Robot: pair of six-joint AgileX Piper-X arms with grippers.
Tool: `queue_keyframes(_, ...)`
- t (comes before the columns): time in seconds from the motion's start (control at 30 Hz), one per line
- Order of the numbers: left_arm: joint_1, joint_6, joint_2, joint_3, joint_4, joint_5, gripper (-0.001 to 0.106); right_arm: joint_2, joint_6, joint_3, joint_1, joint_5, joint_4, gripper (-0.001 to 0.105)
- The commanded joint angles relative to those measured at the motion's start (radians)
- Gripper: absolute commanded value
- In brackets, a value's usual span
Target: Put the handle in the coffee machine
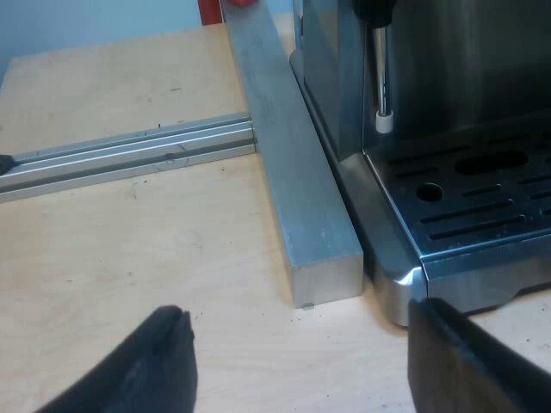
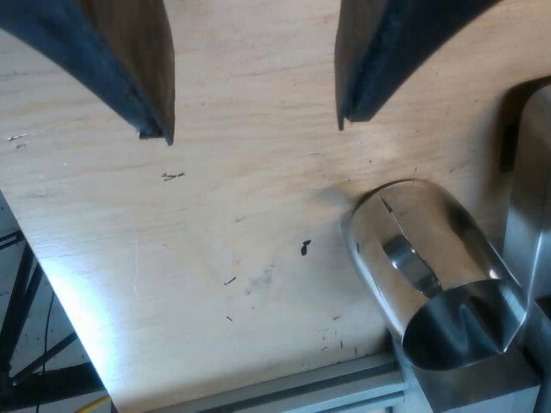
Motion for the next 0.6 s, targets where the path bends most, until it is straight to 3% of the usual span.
queue_keyframes(0.03, -0.001, -0.014, -0.139, -0.002, -0.013, 0.0, 0.056, -0.045, -0.006, -0.006, -0.003, 0.0, -0.011, 0.045)
queue_keyframes(0.17, -0.001, -0.014, -0.139, -0.002, -0.013, 0.0, 0.056, -0.045, -0.006, -0.006, -0.003, 0.0, -0.011, 0.045)
queue_keyframes(0.3, -0.012, -0.009, -0.135, -0.002, -0.013, 0.031, 0.056, -0.045, 0.057, -0.006, -0.003, 0.0, -0.011, 0.045)
queue_keyframes(0.47, -0.036, 0.025, -0.096, -0.024, 0.019, 0.078, 0.056, -0.014, 0.046, -0.046, -0.003, -0.017, 0.04, 0.045)
queue_keyframes(0.6, -0.05, 0.044, -0.025, -0.069, 0.065, 0.172, 0.064, 0.064, 0.0, -0.126, -0.003, -0.105, 0.135, 0.046)
